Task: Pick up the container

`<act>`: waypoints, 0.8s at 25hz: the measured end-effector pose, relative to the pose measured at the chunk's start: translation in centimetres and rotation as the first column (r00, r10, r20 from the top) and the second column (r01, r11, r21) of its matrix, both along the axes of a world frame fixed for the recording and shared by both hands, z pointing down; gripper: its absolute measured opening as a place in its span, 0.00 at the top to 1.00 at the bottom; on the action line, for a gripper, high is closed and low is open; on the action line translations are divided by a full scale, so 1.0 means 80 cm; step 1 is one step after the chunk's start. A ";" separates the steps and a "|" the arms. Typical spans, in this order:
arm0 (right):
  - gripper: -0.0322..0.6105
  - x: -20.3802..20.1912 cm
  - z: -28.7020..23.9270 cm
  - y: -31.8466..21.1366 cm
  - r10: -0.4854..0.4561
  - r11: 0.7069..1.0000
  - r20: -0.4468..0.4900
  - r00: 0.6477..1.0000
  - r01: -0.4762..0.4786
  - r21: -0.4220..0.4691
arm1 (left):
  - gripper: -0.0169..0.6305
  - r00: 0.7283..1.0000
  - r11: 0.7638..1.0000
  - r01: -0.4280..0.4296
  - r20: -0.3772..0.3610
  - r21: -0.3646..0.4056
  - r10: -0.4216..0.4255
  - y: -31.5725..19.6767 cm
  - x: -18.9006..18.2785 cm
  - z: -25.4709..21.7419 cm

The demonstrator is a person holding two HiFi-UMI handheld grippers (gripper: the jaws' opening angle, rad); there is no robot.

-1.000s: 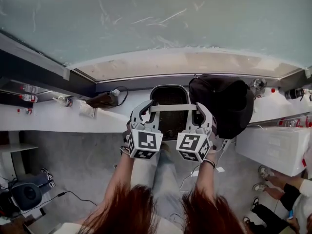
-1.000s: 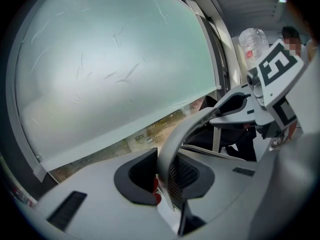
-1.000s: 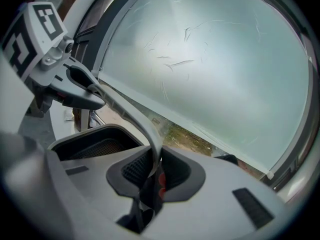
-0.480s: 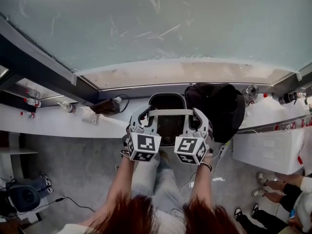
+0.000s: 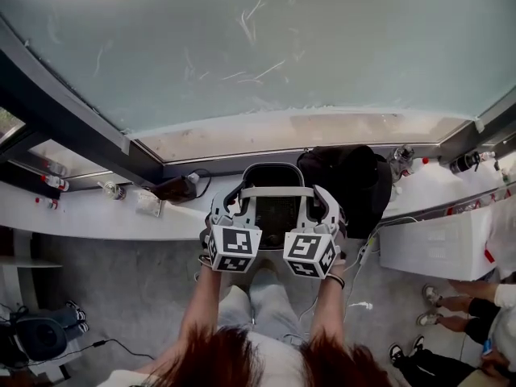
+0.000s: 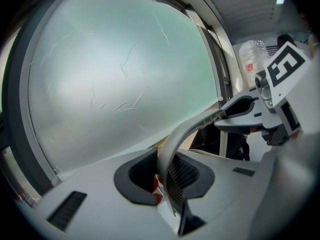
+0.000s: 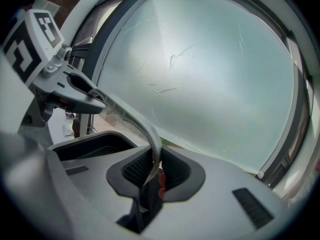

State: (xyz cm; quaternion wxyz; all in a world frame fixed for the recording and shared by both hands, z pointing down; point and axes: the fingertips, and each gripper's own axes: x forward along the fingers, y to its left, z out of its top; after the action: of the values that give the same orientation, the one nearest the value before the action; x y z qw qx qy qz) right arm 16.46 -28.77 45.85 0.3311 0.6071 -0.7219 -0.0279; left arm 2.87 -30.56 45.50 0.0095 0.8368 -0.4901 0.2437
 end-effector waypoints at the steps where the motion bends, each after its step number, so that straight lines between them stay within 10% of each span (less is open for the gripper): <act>1: 0.85 -0.001 -0.004 0.003 0.002 1.000 0.001 1.000 -0.002 0.004 | 0.87 1.000 1.000 -0.001 -0.002 0.004 0.001 0.002 -0.001 -0.004; 20: 0.85 -0.029 -0.094 0.063 0.084 0.993 -0.004 0.996 -0.084 0.088 | 0.87 0.995 0.993 -0.084 -0.044 0.085 0.087 0.052 -0.026 -0.090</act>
State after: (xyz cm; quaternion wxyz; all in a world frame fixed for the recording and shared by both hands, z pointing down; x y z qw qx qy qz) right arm 14.16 -23.74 38.34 0.3075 0.6508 -0.6925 -0.0479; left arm 0.77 -26.40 38.30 -0.0241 0.8623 -0.4631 0.2035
